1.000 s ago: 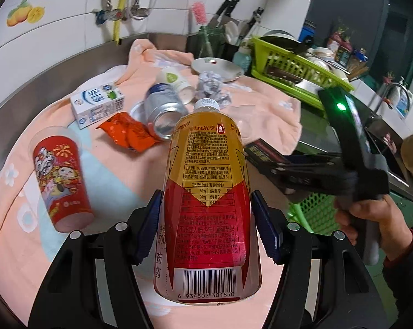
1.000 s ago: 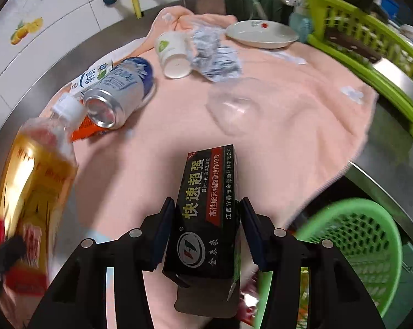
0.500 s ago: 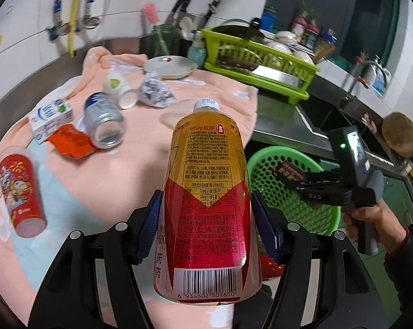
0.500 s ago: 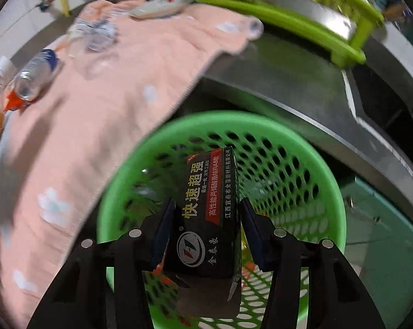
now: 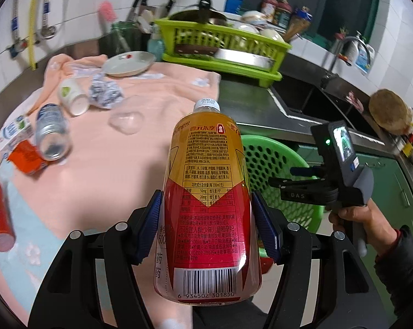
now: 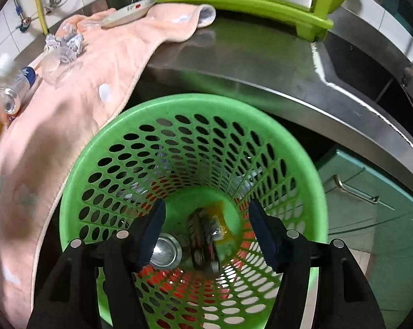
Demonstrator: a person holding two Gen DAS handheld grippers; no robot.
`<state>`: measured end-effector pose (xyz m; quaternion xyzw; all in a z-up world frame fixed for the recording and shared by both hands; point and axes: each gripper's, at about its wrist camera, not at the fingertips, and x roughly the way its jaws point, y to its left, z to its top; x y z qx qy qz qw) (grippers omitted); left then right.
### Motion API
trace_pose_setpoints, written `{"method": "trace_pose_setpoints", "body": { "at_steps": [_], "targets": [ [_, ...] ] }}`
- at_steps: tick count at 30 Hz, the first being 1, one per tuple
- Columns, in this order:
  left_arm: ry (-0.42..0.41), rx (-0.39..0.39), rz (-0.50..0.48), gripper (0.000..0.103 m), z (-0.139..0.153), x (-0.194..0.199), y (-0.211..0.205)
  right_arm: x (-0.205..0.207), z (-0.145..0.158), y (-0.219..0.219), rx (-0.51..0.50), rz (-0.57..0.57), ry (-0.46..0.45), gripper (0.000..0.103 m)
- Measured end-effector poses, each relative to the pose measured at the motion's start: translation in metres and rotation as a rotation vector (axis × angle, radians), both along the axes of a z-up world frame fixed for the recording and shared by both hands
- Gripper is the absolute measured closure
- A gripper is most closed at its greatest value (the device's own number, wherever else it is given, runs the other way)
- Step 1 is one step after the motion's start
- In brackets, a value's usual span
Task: Collect trash
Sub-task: 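Carry the black glue box into the green basket and open the right gripper, then lower the red-labelled bottle into the green basket and open the left gripper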
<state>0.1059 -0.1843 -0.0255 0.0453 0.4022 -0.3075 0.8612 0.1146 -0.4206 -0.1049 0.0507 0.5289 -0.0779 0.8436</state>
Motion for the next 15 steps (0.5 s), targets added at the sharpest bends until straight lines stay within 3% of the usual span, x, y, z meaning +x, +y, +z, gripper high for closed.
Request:
{"method": "trace_pose_setpoints", "body": {
  "at_steps": [7,15],
  "targets": [
    [0.045,0.014,-0.066,0.040,-0.017,0.003,-0.051,-0.027,0.032,-0.014,-0.002,-0.015,-0.087,0.038],
    [0.118,0.060,-0.133,0.040,-0.059,0.003,-0.121,-0.060,0.059,-0.028,0.005,-0.043,-0.165,0.038]
  ]
}}
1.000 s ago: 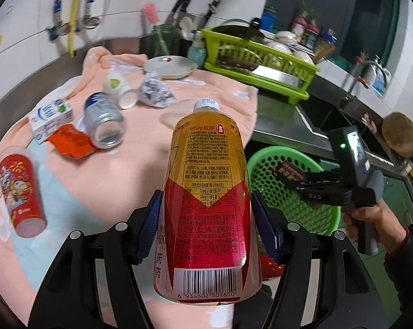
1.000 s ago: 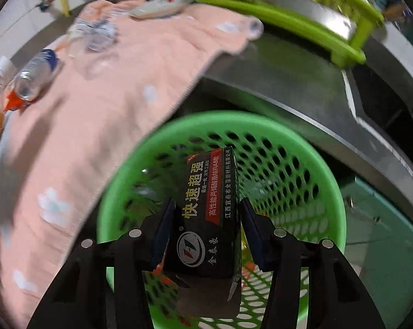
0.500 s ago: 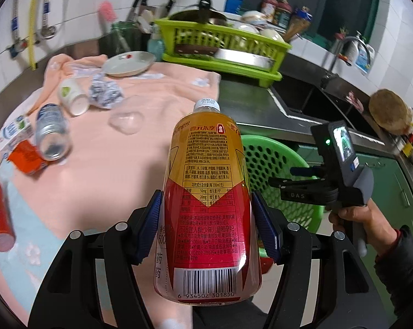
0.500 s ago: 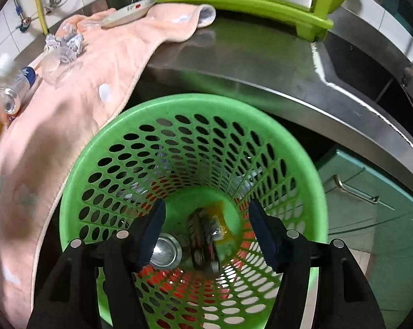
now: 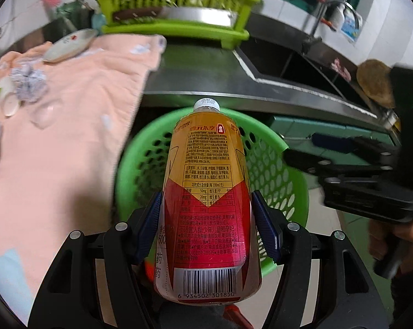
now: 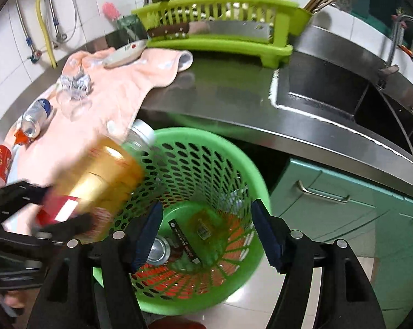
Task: Collect trash
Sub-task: 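Lower the red-labelled bottle into the green basket and open the left gripper, then grasp the blue milk can with the left gripper while the right gripper grasps the clear plastic cup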
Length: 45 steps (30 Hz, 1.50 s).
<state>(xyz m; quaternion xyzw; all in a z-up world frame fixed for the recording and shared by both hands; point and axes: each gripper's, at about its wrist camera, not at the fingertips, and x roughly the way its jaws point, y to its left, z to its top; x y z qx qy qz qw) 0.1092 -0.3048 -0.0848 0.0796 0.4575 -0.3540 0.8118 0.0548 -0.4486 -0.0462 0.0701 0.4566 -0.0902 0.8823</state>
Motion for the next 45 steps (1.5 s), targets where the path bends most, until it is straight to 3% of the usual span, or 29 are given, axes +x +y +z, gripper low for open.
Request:
{"method": "trace_pose_setpoints", "body": {
  "at_steps": [11,20,25,33,45],
  "targets": [
    [0.113,0.018,-0.050,0.039,-0.050,0.007,-0.059,-0.032,0.018,-0.024,0.012,-0.043,-0.048,0.038],
    [0.170,-0.005,-0.059,0.038,-0.071,0.001,-0.060,-0.036,0.019,-0.024,0.014,-0.041,-0.054,0.038],
    [0.180,-0.063,-0.047,0.035,-0.066,0.000,-0.041,-0.033,0.021,-0.016,0.015,-0.028,-0.060,0.038],
    [0.115,-0.104,-0.008,0.035,-0.033,-0.003,0.002,-0.023,0.030,0.011,0.013,0.020,-0.074,0.038],
    [0.007,-0.102,0.180,0.035,0.015,0.007,0.110,0.023,0.034,0.083,0.036,0.167,-0.074,0.038]
  ]
}}
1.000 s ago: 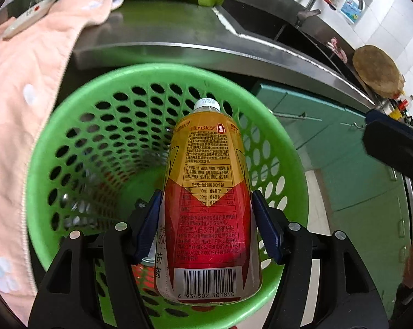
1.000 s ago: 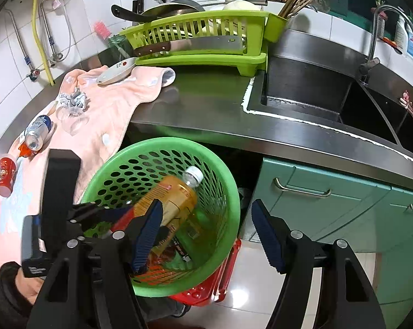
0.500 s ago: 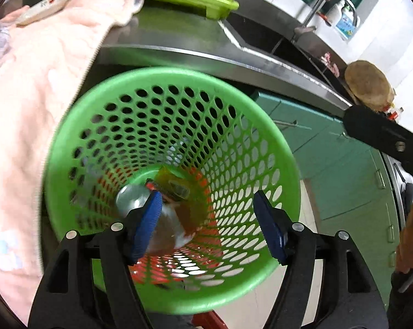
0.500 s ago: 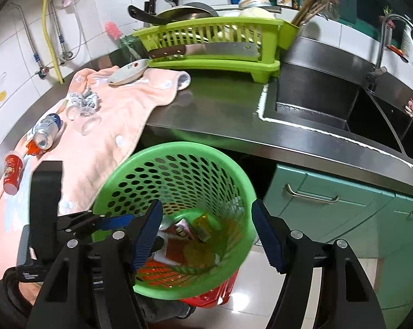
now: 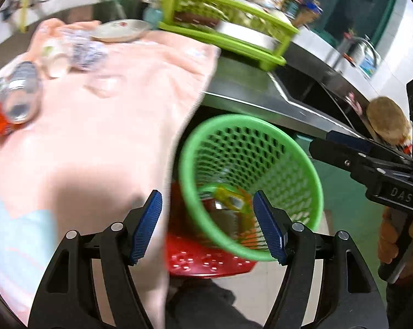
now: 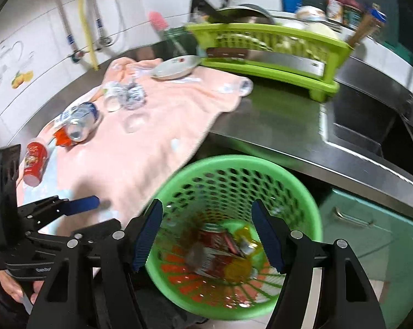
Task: Collect trash
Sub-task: 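Grasp the blue milk can with the left gripper while the right gripper grasps the clear plastic cup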
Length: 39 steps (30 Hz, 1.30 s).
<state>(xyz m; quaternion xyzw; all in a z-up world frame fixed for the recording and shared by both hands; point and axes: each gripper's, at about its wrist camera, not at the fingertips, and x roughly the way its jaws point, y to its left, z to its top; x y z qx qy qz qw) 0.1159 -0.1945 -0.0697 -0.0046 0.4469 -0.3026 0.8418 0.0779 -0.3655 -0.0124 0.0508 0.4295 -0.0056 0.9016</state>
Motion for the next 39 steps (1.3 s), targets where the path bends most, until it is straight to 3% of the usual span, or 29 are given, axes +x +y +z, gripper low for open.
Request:
{"method": "trace_pose_setpoints", "body": {
  "at_steps": [11,18,20,22,29,39],
  "targets": [
    [-0.057,0.046,0.215,0.034,0.035,0.045,0.097,0.065,-0.002,0.065,0.006,0.125,0.018,0.038],
    [-0.072,0.064,0.343,0.026,0.056,0.095,0.144,0.122,-0.013,0.091,-0.010,0.202,0.040,0.037],
    [-0.068,0.065,0.366,0.024,0.060,0.108,0.153,0.138,-0.016,0.094,0.003,0.217,0.041,0.022],
    [-0.055,0.059,0.389,0.021,0.062,0.125,0.163,0.151,-0.019,0.098,0.001,0.230,0.030,0.020],
    [-0.030,0.076,0.423,0.014,0.059,0.165,0.172,0.201,-0.036,0.109,0.007,0.291,0.032,0.013],
    [0.043,0.084,0.436,0.014,0.039,0.209,0.165,0.251,-0.061,0.113,0.057,0.358,0.037,0.010]
  ]
}}
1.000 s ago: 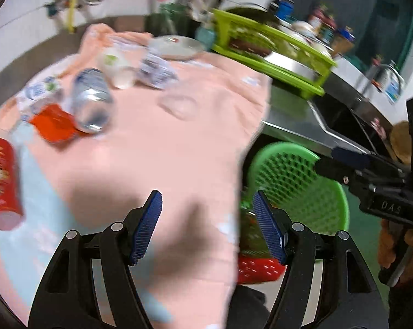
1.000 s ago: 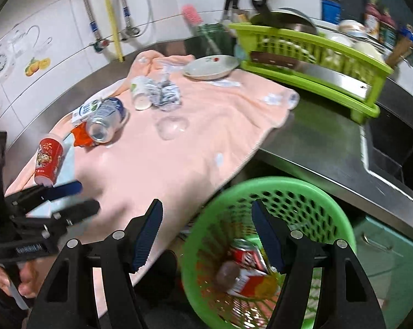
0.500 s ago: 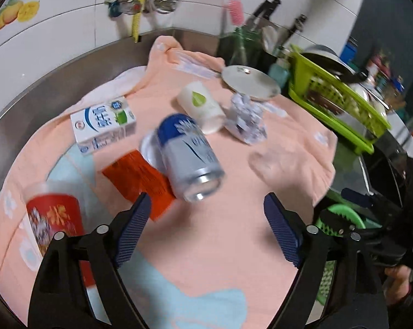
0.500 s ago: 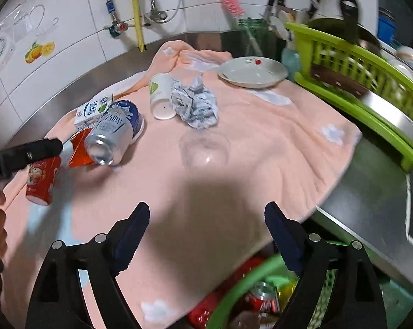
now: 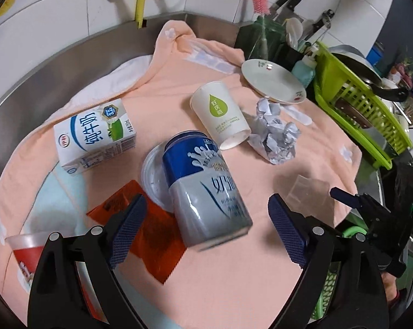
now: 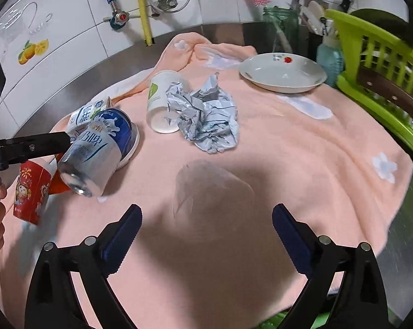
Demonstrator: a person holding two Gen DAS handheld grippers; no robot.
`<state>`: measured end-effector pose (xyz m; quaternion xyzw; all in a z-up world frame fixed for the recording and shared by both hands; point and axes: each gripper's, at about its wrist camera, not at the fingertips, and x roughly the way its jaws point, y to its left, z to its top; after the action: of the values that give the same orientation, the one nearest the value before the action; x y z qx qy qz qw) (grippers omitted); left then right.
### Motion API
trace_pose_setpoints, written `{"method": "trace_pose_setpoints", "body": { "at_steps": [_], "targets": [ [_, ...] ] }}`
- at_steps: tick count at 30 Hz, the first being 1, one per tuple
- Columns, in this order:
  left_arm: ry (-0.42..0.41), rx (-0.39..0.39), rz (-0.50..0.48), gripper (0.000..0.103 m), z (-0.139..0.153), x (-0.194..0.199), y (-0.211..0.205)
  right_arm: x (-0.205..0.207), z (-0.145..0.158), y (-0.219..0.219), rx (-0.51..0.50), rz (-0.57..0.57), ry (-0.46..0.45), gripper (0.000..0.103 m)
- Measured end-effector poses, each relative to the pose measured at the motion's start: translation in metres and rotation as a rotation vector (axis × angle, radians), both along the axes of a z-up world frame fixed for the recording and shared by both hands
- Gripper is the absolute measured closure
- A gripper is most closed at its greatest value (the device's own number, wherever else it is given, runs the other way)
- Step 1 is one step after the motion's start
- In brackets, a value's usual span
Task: Collect trash
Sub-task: 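Grasp the blue milk can with the left gripper while the right gripper grasps the clear plastic cup, then carry the blue milk can toward the green basket with the left gripper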
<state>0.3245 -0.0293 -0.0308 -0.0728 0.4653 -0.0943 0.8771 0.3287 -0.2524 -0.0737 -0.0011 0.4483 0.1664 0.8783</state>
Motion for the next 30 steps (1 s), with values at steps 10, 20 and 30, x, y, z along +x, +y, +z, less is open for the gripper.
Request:
{"method": "trace_pose_setpoints", "body": {
  "at_steps": [10,20,30],
  "targets": [
    [0.047,0.066,0.005,0.014,-0.018,0.024,-0.014,0.019,-0.013,0.008,-0.004,0.029,0.007,0.010],
    [0.078,0.099,0.023,0.019,-0.034,0.034,-0.013,0.009,-0.017,0.019,-0.073,0.058,0.007,0.042],
    [0.053,0.072,-0.005,0.031,-0.032,0.019,-0.019,-0.018,-0.007,0.014,-0.065,0.031,-0.021,0.043]
  ]
}}
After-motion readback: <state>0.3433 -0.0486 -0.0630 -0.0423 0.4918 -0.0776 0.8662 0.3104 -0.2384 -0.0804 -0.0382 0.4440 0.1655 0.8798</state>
